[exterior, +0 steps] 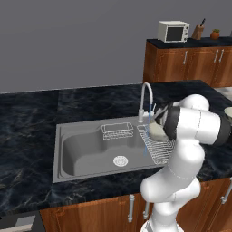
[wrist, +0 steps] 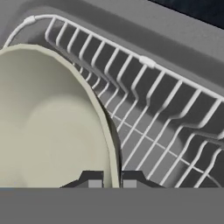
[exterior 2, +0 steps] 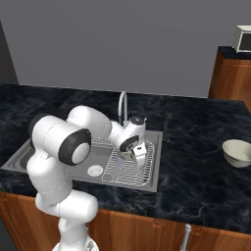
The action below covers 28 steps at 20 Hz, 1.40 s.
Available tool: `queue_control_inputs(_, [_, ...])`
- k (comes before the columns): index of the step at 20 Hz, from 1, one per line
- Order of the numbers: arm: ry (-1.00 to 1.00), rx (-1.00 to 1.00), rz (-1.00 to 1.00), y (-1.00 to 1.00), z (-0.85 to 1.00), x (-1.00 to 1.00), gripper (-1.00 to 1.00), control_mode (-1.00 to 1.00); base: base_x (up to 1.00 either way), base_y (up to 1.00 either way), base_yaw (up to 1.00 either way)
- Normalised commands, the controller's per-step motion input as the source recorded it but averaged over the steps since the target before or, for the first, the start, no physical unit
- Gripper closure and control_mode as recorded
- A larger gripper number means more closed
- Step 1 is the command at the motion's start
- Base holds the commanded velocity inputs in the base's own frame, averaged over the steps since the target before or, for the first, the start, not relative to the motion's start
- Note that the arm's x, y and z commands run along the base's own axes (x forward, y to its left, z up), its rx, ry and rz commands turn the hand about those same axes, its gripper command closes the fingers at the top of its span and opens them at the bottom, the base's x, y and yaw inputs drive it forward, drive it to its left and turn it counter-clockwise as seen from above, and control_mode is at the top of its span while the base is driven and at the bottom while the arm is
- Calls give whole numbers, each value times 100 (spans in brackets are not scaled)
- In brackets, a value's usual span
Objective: Rinse each bowl for a few seconds and place them down in the sink or on the counter.
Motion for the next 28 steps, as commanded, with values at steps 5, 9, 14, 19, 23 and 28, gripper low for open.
queue_control_inputs(5, [-2,0,6,-4,-42,-4,100,-100,0,0,0])
queue_control_inputs(9, [-1,0,5,-2,-42,0,100,-100,0,0,0])
queue_control_inputs(14, [0,0,5,0,-44,0,100,-100,0,0,0])
queue_control_inputs(19, [2,0,2,8,-30,6,-100,-100,0,0,0])
queue_control_inputs(23, [1,1,1,1,2,1,-100,-100,0,0,0])
queue_control_inputs(28, [0,3,1,-11,5,0,-100,-100,0,0,0])
